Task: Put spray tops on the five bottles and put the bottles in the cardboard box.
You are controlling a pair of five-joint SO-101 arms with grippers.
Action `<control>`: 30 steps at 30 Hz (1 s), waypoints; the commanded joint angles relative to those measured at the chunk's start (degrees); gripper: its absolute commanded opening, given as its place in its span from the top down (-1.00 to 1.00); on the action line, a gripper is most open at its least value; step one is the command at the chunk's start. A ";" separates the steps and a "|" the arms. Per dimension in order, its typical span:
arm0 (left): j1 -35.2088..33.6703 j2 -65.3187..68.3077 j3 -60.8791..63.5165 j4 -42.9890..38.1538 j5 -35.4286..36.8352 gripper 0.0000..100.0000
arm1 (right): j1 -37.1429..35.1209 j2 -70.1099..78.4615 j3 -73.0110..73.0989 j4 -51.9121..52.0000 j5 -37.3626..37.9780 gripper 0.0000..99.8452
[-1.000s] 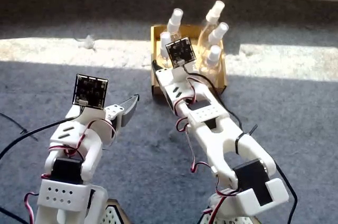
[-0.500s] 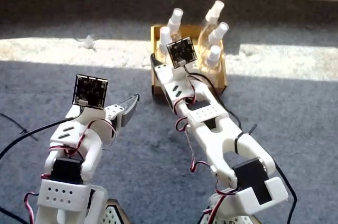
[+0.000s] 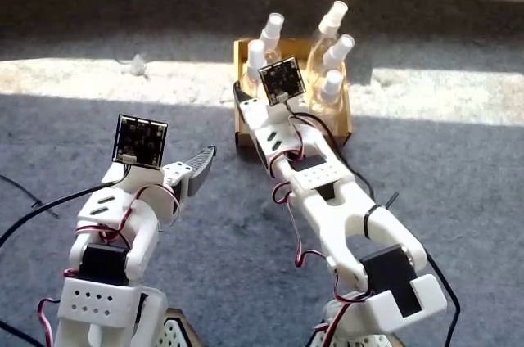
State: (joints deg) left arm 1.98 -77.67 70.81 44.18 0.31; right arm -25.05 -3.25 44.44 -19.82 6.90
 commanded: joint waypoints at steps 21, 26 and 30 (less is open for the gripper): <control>-0.66 -0.48 -0.31 -0.97 -0.18 0.44 | 0.04 -0.48 -0.57 3.56 -3.34 0.73; -0.66 -0.48 -0.31 -0.97 -0.18 0.44 | -0.92 -0.48 -0.57 3.65 -3.34 0.62; -0.66 -0.48 -0.31 -0.97 -0.18 0.44 | -1.10 -0.48 -0.57 3.65 -3.34 0.62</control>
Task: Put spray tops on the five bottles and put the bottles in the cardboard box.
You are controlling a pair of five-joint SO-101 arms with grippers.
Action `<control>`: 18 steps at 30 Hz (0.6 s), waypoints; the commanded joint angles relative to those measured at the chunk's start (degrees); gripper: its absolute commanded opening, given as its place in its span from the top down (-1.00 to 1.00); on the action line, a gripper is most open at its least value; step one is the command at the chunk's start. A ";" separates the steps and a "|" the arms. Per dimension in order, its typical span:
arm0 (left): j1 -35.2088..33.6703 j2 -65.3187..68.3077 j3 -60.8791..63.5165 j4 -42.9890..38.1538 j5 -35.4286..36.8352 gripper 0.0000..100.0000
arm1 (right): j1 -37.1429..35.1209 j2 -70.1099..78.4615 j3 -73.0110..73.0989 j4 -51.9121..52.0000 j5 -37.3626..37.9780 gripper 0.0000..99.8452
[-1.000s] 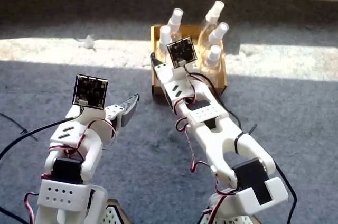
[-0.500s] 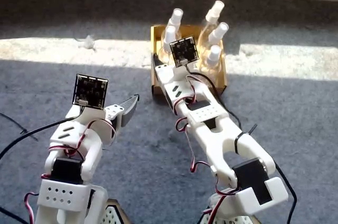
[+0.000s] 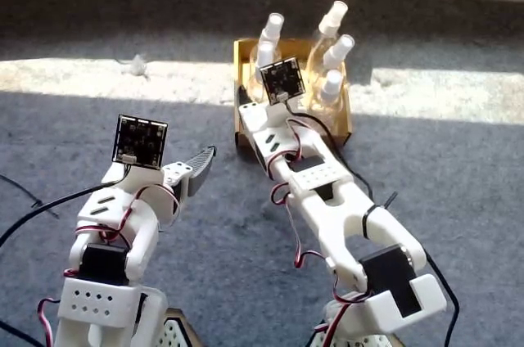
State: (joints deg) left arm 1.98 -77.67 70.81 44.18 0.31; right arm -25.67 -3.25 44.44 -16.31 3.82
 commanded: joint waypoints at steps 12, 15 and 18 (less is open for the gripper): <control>-0.66 -0.48 -0.31 -0.97 -0.18 0.44 | -0.57 -0.48 -0.57 0.22 -0.26 0.62; -0.66 -0.48 -0.31 -0.97 -0.18 0.44 | -0.57 -0.48 -0.57 0.57 -0.26 0.61; -0.66 -0.48 -0.31 -0.97 -0.18 0.44 | -0.57 -0.48 -0.66 2.15 -0.26 0.61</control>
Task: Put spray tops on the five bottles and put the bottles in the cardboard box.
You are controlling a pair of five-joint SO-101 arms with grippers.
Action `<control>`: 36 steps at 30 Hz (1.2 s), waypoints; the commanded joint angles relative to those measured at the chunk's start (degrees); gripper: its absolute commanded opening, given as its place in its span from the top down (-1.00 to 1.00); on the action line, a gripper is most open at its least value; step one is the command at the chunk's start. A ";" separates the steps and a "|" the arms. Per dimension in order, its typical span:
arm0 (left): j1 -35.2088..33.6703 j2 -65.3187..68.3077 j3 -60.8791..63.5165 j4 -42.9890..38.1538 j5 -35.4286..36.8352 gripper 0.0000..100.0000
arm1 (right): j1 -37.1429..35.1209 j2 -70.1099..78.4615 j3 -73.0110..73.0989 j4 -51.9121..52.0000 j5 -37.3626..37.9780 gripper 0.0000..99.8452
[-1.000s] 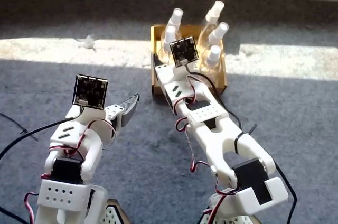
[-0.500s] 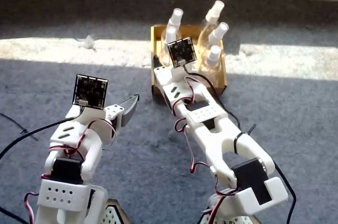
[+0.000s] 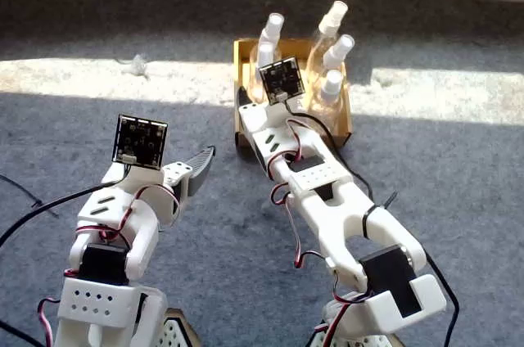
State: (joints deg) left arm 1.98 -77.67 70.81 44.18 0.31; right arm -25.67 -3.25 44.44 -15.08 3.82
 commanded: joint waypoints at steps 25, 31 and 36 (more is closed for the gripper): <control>-0.66 -0.48 -0.31 -0.97 -0.18 0.44 | -0.40 -1.10 -1.10 1.36 -0.26 0.47; -0.66 -0.48 -0.31 -1.05 -0.18 0.44 | -0.31 -2.15 -1.19 1.36 -0.26 0.47; -0.66 -0.48 -0.31 -1.14 -0.26 0.44 | -0.22 -6.37 -1.27 3.91 -0.26 0.47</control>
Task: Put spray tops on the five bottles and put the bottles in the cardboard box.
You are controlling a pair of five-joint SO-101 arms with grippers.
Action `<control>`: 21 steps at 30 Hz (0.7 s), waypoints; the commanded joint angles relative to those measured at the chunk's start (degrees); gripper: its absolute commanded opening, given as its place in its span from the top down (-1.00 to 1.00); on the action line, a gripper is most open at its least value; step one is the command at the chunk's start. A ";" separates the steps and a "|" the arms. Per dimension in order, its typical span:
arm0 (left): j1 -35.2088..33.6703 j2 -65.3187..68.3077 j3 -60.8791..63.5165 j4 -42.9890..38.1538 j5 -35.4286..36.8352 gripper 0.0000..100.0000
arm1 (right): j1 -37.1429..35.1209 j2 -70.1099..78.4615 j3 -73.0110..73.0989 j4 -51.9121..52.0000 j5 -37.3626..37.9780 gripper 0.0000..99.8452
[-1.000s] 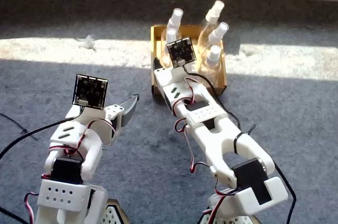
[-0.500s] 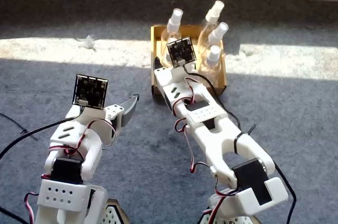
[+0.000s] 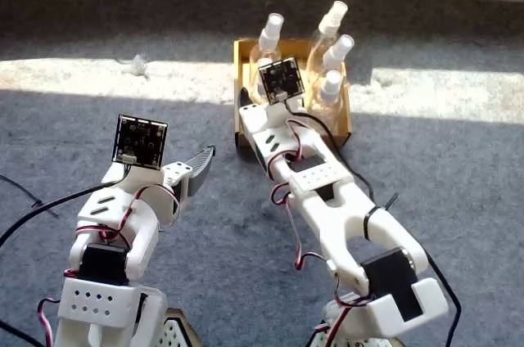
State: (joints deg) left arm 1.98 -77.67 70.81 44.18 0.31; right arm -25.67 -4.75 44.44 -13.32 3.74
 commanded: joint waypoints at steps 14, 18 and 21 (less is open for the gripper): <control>-0.66 -0.48 -0.22 -0.97 -0.26 0.44 | -0.22 -15.08 -18.59 19.65 -0.44 0.47; -0.66 -0.48 -0.22 -0.97 -0.26 0.44 | -0.22 -17.54 -30.29 32.92 -0.44 0.47; -0.66 -0.48 -0.22 -0.97 -0.26 0.44 | -0.31 -21.76 -36.35 43.38 -0.53 0.51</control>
State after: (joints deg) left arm 1.98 -77.67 70.81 44.18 0.31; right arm -25.67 -20.84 16.22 20.97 3.65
